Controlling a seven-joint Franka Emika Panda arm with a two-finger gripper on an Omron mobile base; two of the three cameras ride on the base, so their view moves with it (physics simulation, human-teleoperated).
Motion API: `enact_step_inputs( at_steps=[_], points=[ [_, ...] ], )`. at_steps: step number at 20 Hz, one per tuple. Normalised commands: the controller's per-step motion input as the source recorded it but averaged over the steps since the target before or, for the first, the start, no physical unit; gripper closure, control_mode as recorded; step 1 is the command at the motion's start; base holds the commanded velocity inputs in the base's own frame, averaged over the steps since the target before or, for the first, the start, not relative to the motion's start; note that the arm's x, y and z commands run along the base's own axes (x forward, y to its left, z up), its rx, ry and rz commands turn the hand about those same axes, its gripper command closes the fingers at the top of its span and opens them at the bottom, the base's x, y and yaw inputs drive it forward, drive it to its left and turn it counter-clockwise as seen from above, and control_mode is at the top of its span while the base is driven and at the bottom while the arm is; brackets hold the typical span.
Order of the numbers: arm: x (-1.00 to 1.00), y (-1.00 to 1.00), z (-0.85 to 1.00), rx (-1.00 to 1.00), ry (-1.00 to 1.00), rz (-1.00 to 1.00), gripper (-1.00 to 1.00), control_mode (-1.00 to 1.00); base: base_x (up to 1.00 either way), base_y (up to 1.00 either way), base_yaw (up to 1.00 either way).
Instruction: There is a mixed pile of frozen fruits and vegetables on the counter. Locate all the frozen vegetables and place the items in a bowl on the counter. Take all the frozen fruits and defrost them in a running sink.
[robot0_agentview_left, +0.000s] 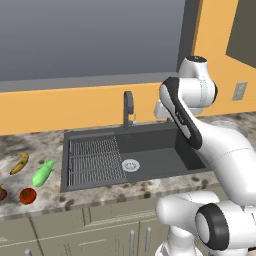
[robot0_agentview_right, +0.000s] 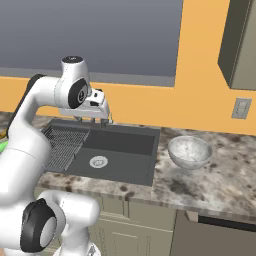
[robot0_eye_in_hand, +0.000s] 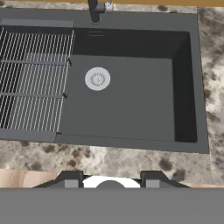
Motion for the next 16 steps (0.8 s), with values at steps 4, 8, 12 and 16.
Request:
enact_step_inputs(
  at_steps=[4,8,12,16],
  points=[
    [-0.06,0.00,0.00,0.00,0.00,0.00,-1.00,-1.00,0.00,0.00,0.00],
    [-0.19,0.02,0.00,0.00,0.00,0.01,-1.00,-1.00,0.00,0.00,0.00],
    [-0.16,0.16,-0.01,0.00,0.02,0.01,-1.00,-1.00,0.00,0.00,0.00],
    [0.00,0.47,-0.12,0.00,0.04,0.00,-1.00,-1.00,0.00,0.00,0.00]
  ],
)
